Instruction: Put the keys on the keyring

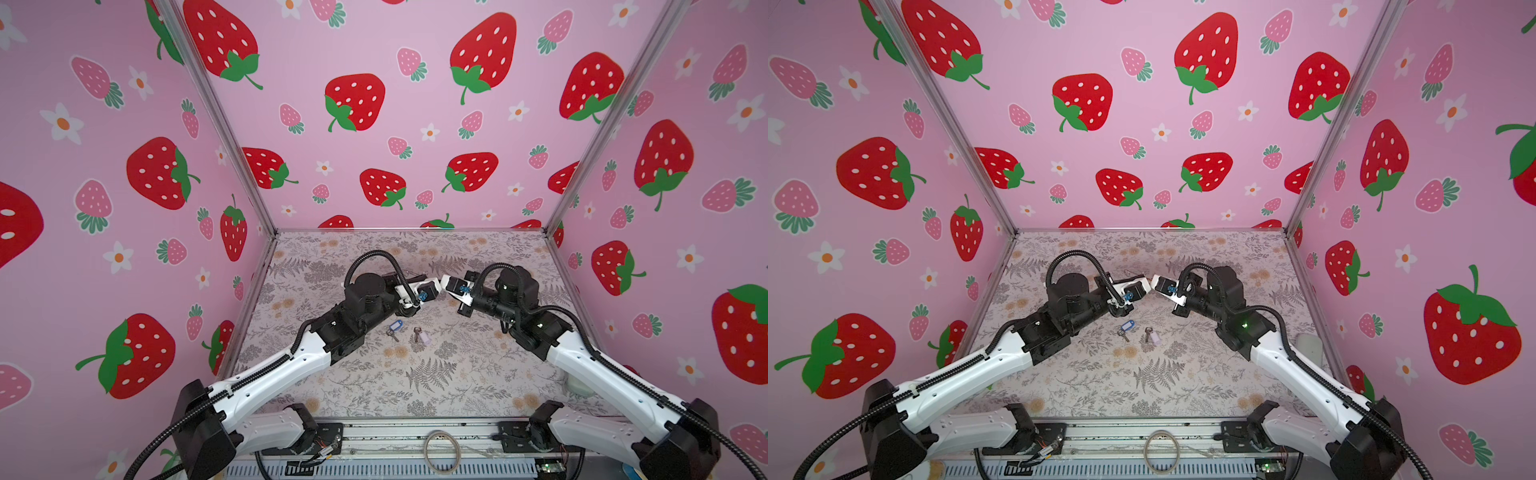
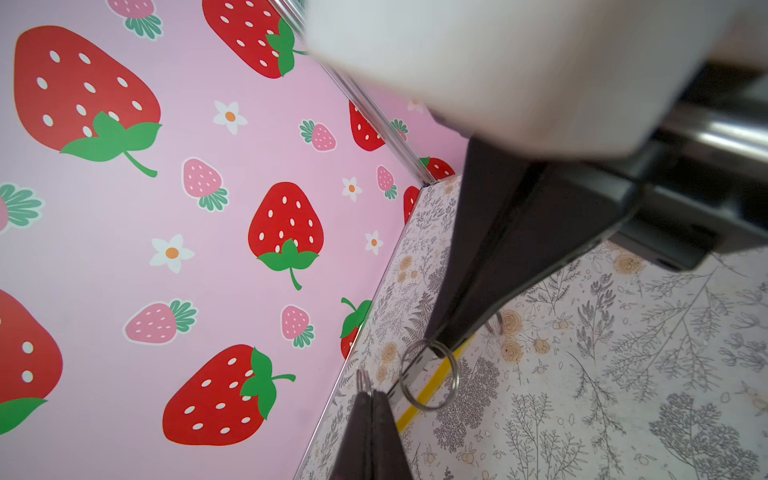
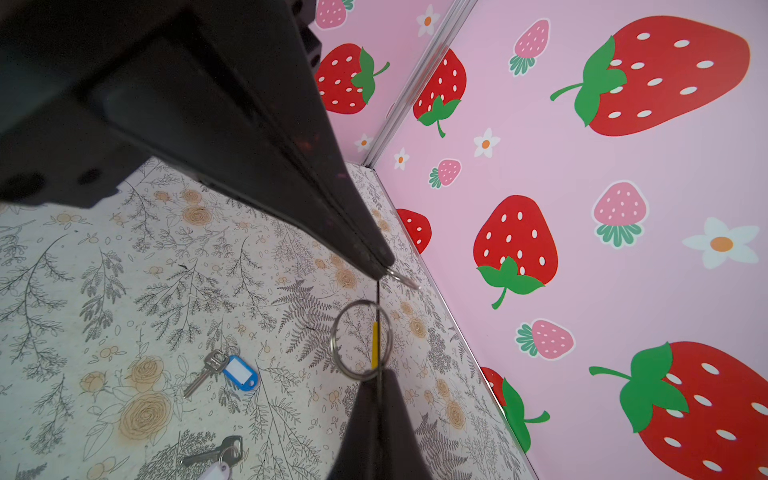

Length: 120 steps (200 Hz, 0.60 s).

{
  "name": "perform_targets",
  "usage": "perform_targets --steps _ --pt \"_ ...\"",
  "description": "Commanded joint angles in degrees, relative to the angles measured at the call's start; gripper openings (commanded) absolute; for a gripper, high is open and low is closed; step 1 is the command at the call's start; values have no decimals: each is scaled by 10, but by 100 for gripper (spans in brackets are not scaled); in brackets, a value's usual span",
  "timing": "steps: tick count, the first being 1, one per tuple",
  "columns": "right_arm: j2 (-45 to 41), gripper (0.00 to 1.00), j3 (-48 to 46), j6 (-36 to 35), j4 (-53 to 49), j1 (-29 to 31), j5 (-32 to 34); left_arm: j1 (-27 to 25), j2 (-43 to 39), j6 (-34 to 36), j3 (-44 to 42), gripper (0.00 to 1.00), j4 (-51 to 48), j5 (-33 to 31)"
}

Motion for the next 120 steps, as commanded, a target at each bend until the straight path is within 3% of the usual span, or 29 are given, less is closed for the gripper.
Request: perform_targets --steps 1,59,120 --pt "-17 0 -6 -5 27 4 -15 3 -2 -11 1 0 9 7" --pt "-24 0 -15 -1 47 4 0 16 -11 -57 -11 0 34 11" --pt "-23 2 -34 26 98 4 -17 44 -11 -157 -17 0 87 74"
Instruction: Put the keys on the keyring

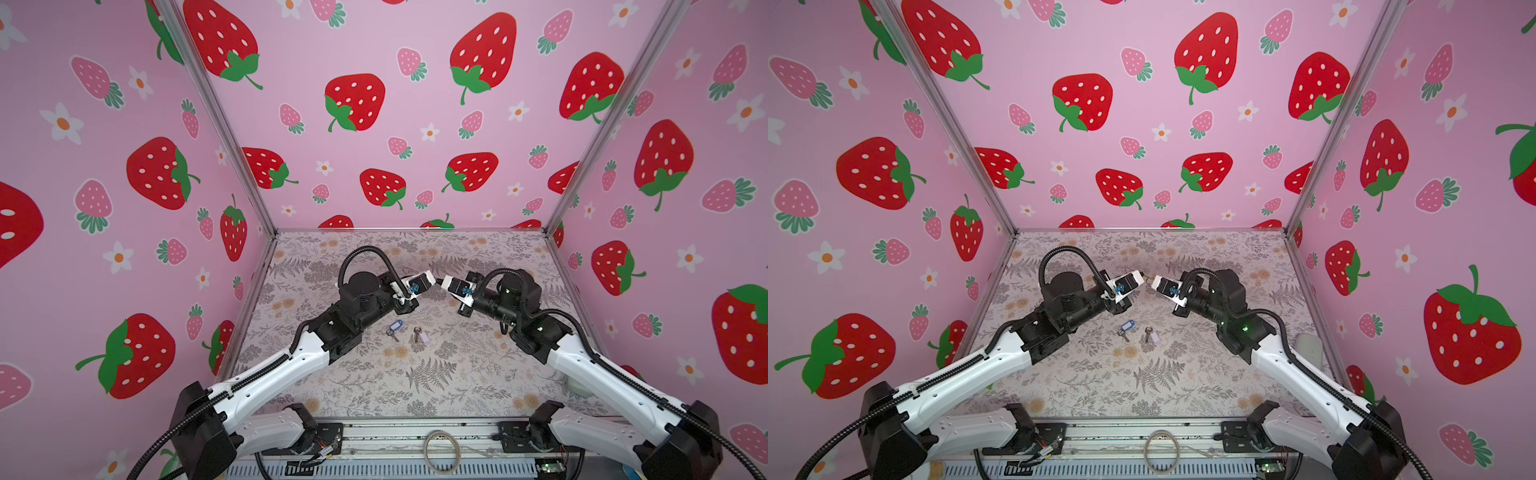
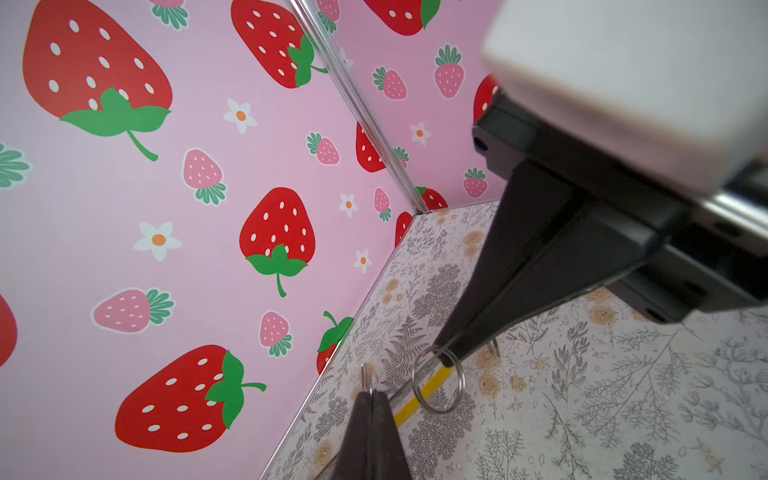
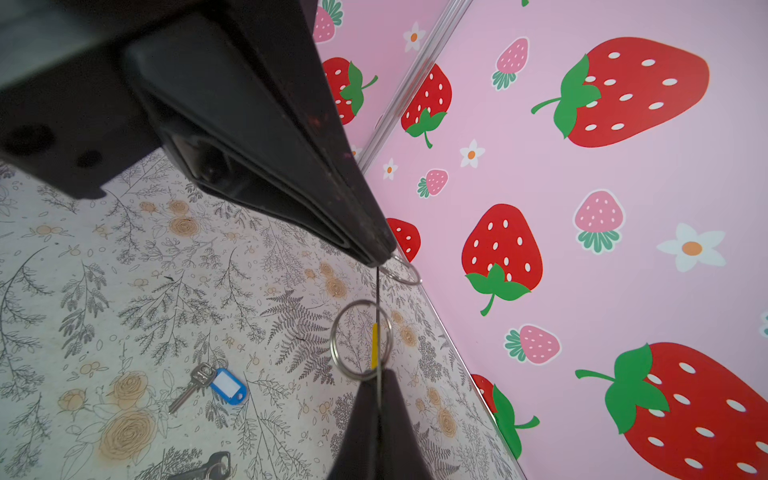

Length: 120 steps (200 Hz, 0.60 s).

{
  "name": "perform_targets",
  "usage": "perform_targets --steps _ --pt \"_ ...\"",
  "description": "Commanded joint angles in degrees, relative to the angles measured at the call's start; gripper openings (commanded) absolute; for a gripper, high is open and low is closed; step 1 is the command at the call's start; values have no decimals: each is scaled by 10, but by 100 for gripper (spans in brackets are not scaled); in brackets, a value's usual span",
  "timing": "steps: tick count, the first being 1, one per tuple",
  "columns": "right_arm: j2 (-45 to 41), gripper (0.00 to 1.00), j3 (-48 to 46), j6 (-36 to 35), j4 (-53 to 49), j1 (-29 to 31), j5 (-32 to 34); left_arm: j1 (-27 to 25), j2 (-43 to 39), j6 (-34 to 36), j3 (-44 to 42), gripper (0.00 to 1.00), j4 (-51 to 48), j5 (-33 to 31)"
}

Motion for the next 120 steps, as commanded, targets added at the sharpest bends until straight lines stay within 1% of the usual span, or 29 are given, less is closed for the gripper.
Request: perform_targets --steps 1,20,23,33,40,52,59,80,98,120 --pt "-13 2 -10 15 50 4 -25 16 -5 -57 -1 0 43 19" --pt "-8 7 -8 21 53 4 -31 23 -1 -79 -3 0 57 27" --pt "-8 7 -6 22 53 4 -30 25 -2 -82 -3 0 59 43" --pt "-9 11 -6 26 53 4 -30 30 -1 -91 -4 0 63 53" --pt "-12 15 -6 27 53 4 -30 34 -1 -94 -4 0 65 58" --pt "-15 27 -6 34 53 3 -29 40 -2 -102 -6 0 67 73" --pt "-20 29 -7 39 52 0 -36 44 -2 -106 -7 0 68 78" --pt "-29 35 -9 72 54 -23 -84 57 -3 -122 -13 0 80 110" --pt "-37 37 -9 102 58 -53 -137 69 -2 -131 -14 0 83 137" --pt "-42 37 -10 149 86 -93 -196 81 0 -140 -13 0 86 176"
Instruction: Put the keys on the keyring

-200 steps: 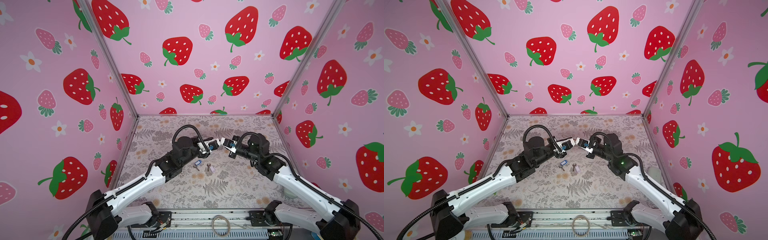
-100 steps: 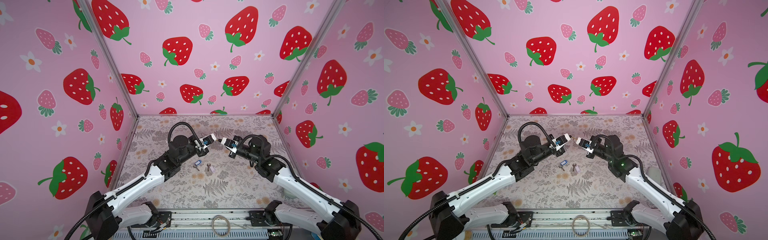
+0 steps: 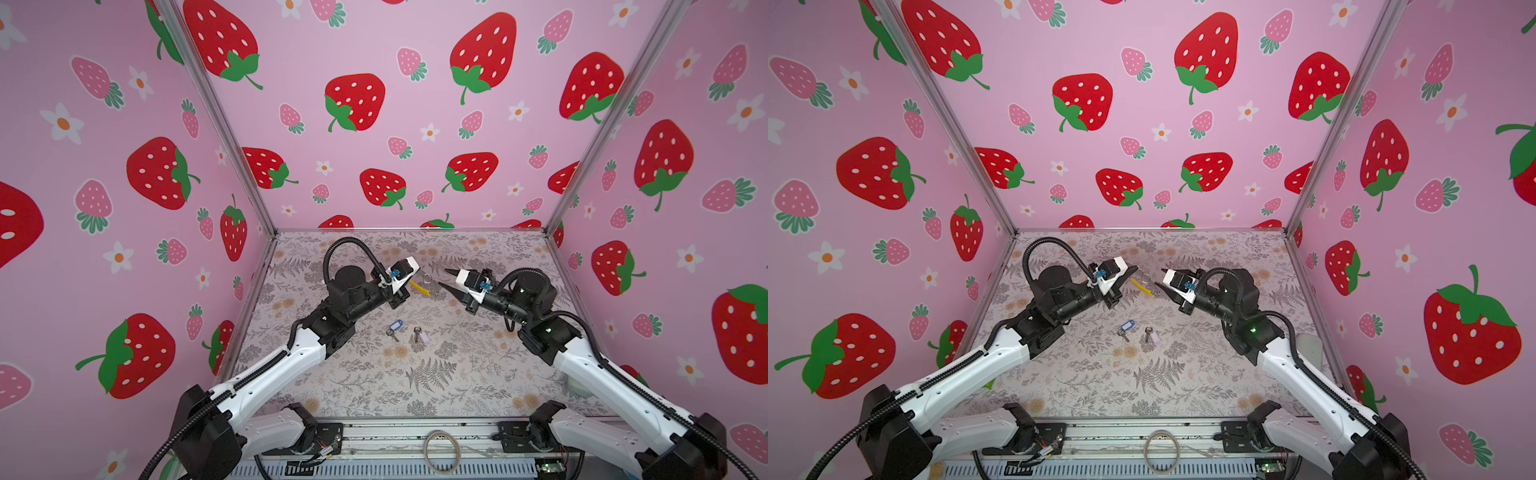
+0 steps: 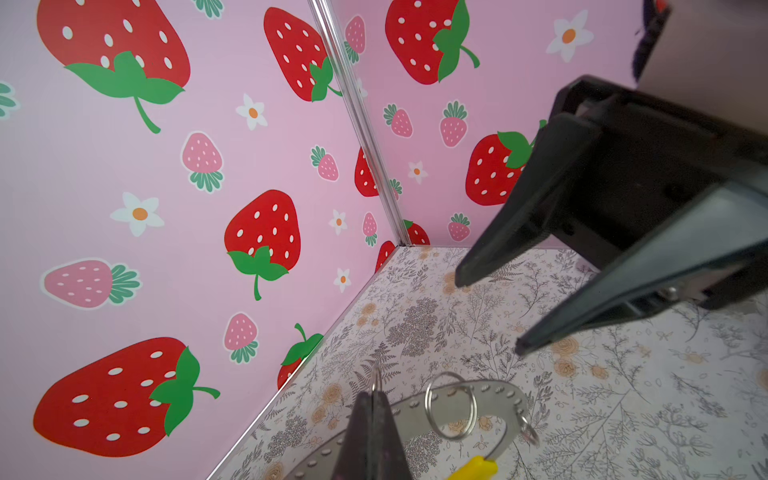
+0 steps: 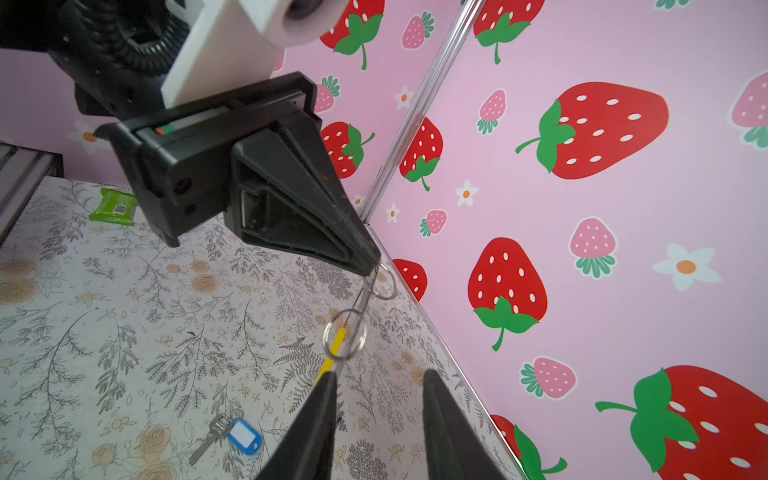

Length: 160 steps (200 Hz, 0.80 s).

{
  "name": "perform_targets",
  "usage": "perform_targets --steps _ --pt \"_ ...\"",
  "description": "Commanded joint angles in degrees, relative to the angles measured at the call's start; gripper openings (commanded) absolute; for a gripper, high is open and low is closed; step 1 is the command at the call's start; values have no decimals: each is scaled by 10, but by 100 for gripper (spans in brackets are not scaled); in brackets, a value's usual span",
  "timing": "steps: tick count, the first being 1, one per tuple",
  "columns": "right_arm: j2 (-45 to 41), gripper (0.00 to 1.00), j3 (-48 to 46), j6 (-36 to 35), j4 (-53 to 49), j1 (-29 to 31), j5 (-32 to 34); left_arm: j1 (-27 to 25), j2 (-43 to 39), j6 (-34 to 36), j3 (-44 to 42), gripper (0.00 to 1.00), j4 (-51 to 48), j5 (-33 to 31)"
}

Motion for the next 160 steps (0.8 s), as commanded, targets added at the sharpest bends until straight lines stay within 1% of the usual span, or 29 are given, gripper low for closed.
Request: perform_targets --steps 1,17,36,55,72,101,127,160 --pt "-12 37 -5 64 40 -33 -91 14 0 -22 3 0 35 64" --pt "2 35 8 81 42 -46 -114 18 3 -25 5 0 36 92" --pt "32 33 34 96 37 -50 -160 22 9 -24 8 0 35 125" --pt "64 30 58 118 33 -49 -207 23 15 -26 16 0 31 142" --pt "81 29 66 135 35 -48 -234 24 20 -25 20 0 29 158" --pt "91 29 68 144 30 -45 -242 23 23 -23 25 0 31 176" --pt "102 28 72 136 10 -40 -237 23 25 -20 31 0 24 190" --pt "113 24 75 130 1 -36 -233 23 25 -16 36 0 18 201"
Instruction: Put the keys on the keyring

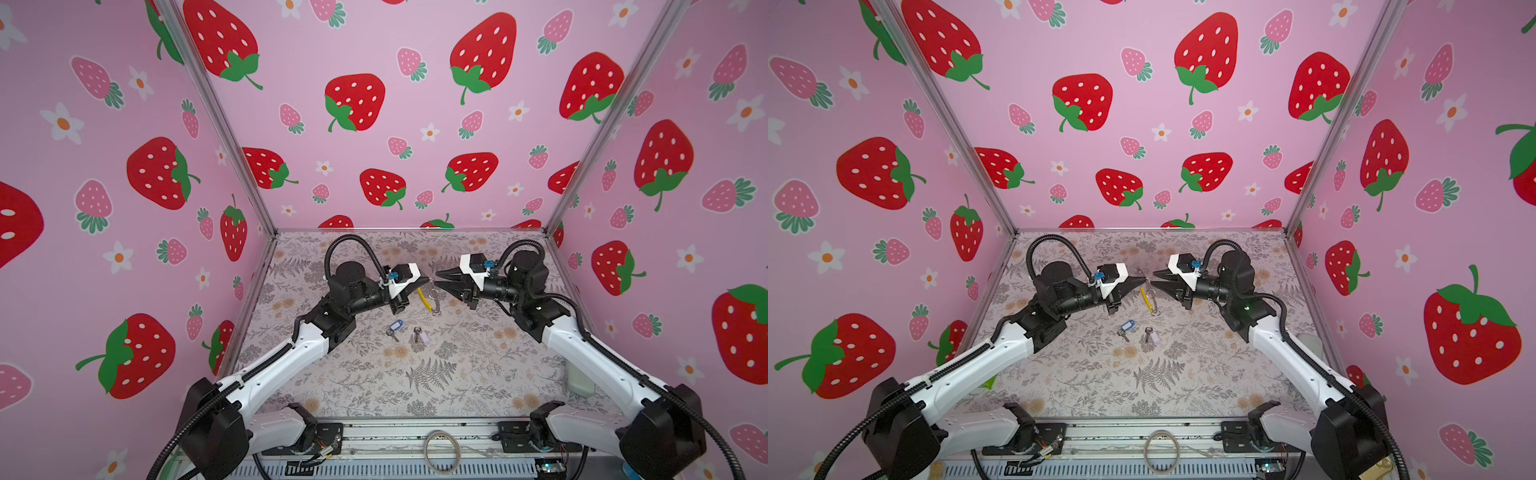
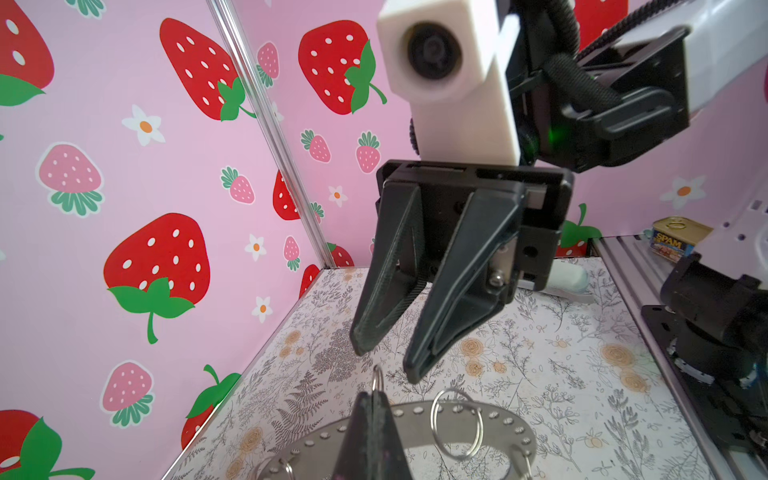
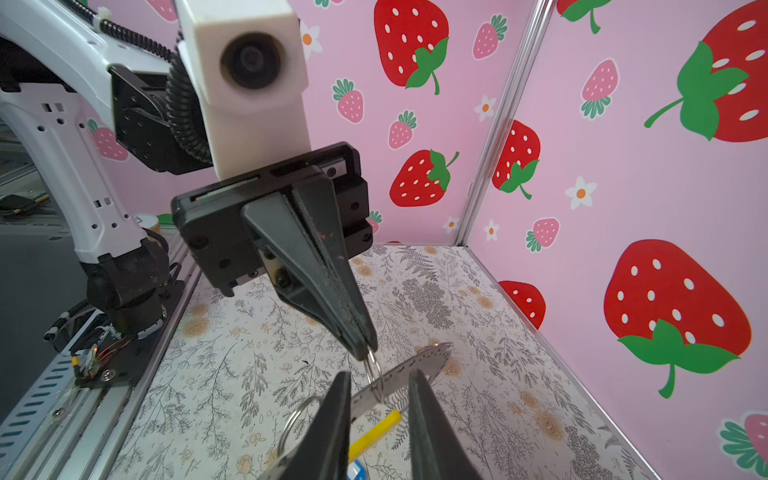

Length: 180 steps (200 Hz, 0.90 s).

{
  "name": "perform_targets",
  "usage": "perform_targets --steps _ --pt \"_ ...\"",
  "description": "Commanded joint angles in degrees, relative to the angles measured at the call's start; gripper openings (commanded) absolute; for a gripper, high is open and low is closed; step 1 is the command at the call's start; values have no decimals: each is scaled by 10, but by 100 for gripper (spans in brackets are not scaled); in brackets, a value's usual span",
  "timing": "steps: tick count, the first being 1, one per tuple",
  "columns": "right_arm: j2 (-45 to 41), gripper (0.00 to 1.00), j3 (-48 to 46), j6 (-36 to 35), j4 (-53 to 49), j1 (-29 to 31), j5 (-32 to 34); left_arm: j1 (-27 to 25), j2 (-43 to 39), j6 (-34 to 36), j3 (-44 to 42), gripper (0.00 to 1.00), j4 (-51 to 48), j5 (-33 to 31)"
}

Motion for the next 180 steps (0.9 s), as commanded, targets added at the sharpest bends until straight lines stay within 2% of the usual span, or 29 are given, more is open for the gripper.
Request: perform_targets --steps 1,63,109,140,145,147,151,161,170,180 --pt "7 24 19 0 -14 5 -14 2 -1 5 32 0 9 26" --pt "9 18 20 -4 -22 7 -17 2 -3 13 35 0 2 32" --pt "12 5 22 -14 -27 7 -22 2 -6 25 37 0 -13 37" --pt "9 2 21 -35 -37 9 -23 2 -14 26 31 0 -12 27" --pt "7 1 20 -39 -36 9 -20 2 -16 26 31 5 -14 24" --pt "7 1 20 -41 -36 9 -19 2 -17 26 31 11 -14 22" --pt "6 1 19 -45 -36 9 -16 3 -19 25 30 17 -15 20" --pt "1 0 14 -60 -36 11 -8 4 -27 27 25 27 -19 11" --pt "-5 0 8 -80 -36 13 6 6 -36 26 18 32 -19 2" --pt "-13 0 -2 -105 -34 16 25 13 -48 24 10 33 -21 -2"
